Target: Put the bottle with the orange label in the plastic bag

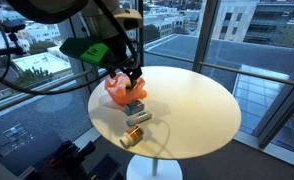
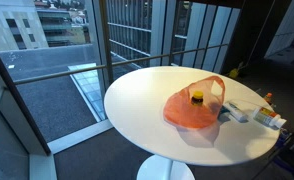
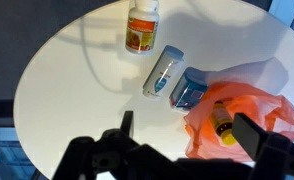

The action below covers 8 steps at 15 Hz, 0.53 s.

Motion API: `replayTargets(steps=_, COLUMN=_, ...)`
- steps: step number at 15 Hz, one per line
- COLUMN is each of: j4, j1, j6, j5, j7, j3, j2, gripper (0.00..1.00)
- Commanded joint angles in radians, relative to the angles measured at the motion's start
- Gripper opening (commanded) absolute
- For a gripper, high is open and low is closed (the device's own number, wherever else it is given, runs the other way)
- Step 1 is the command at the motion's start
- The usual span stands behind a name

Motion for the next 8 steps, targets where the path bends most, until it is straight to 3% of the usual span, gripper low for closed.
replayTargets(steps=1, j4=0.002, j1=-0.01, j6=-0.003, j5=0.008, j7=-0.005, j3=0.01, j2=0.001, gripper=1.0)
replayTargets(steps=8, j4=0.038, j1=-0.012, j6=-0.023, j5=0.004, j7=0.034, j3=0.032, j2=0.064, gripper=1.0)
